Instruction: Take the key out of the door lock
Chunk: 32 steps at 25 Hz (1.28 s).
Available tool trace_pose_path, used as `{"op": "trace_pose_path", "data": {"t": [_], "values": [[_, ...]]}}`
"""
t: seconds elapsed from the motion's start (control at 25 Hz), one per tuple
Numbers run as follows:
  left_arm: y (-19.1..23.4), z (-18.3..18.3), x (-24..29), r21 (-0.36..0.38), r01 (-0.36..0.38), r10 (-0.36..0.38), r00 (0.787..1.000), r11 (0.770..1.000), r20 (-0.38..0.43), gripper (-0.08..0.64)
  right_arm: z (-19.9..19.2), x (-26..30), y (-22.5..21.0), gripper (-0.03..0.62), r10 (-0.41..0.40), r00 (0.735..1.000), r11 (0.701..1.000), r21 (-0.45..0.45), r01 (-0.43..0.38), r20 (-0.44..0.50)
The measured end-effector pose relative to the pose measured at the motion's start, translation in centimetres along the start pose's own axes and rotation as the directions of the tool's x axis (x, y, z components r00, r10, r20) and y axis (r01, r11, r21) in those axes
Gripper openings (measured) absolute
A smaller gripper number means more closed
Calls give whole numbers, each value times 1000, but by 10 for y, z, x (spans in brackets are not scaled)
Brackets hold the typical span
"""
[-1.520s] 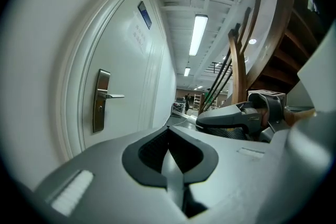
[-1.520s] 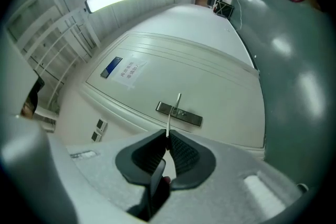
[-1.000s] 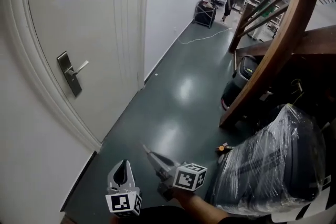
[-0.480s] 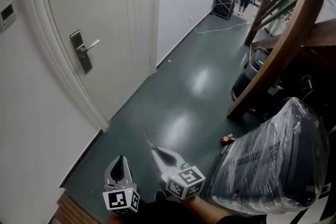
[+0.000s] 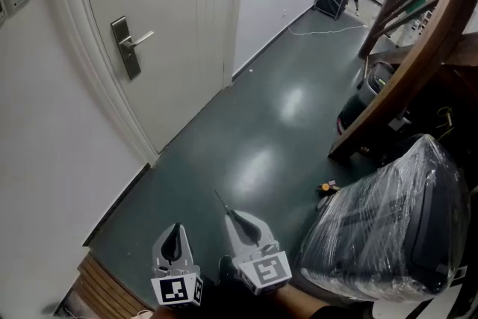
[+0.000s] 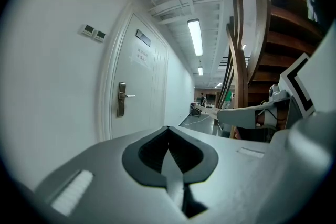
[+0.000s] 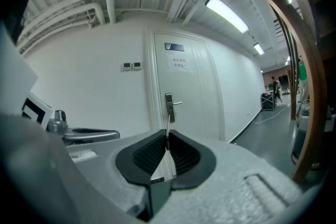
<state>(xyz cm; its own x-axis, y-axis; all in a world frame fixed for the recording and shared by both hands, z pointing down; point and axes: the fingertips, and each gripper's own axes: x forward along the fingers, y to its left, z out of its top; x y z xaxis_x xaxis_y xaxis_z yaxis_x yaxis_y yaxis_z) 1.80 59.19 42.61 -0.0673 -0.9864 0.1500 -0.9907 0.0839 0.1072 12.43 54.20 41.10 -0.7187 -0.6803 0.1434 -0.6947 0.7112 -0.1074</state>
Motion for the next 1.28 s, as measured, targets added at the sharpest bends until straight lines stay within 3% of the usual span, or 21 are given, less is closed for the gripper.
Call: {"op": "trace_pose_path", "data": {"t": [0.48, 1.28], "values": [[-14, -3, -12, 6, 19, -19, 999, 1000, 29, 18, -11, -16, 17, 14, 31, 999, 996, -78, -33, -30], [-21, 11, 7, 10, 31, -32, 998, 999, 51, 18, -4, -12, 0, 14, 15, 1000, 998, -66, -16, -23]]}}
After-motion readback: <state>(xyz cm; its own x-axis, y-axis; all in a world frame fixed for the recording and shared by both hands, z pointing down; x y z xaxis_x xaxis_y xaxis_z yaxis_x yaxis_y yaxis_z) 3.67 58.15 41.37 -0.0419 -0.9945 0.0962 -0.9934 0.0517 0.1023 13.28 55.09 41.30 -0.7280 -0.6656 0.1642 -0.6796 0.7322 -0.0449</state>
